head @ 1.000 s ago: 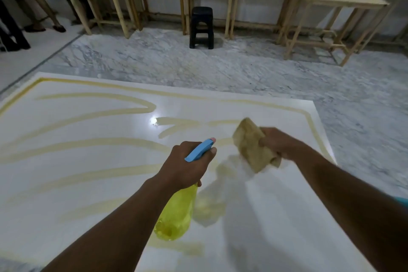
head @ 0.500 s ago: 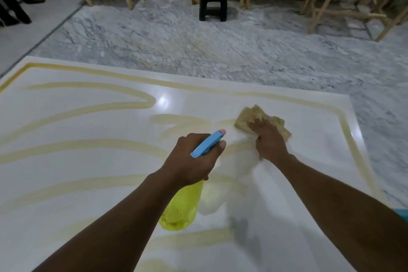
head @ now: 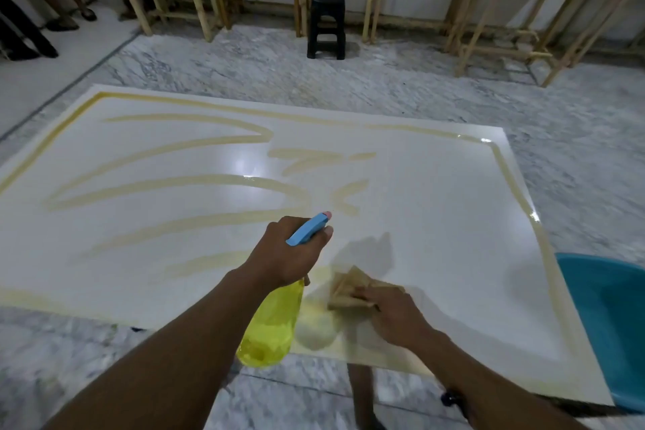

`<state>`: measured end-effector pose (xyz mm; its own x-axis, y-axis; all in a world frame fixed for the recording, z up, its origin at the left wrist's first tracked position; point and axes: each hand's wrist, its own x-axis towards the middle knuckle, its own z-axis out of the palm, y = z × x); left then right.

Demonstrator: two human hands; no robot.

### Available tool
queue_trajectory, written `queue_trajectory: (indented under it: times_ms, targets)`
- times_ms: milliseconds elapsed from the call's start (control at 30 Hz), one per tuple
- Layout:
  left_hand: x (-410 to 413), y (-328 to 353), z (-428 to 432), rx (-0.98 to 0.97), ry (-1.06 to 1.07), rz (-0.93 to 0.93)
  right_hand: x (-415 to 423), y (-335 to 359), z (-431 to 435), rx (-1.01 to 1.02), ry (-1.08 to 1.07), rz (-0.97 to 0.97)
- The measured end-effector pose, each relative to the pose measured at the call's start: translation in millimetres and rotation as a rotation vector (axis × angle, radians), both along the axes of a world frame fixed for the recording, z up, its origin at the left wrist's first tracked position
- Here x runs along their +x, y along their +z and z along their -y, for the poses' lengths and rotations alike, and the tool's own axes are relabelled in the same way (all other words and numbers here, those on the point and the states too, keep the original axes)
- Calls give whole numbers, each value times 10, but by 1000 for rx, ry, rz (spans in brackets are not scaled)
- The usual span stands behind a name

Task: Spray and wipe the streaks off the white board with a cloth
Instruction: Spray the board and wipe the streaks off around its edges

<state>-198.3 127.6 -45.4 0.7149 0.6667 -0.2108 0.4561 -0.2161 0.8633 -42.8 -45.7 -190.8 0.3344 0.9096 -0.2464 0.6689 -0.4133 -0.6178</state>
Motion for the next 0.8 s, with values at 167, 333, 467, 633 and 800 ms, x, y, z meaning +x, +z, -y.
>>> queue_trajectory:
  times_ms: [167, 333, 467, 633, 800]
  targets:
    - [-187, 112, 26, 4, -11, 18, 338, 651, -56, -66, -491, -830]
    - [128, 189, -268, -12, -13, 54, 937, 793, -439, -119, -622, -1026]
    - [578, 140, -648, -27, 0, 41, 1854, 912, -1266, -32, -459, -670]
    - [1037, 59, -1127, -9, 13, -2, 2658, 879, -2468, -88, -325, 126]
    - [1337, -61, -1556, 30, 33, -34, 2943, 109, -3148, -245, -106, 264]
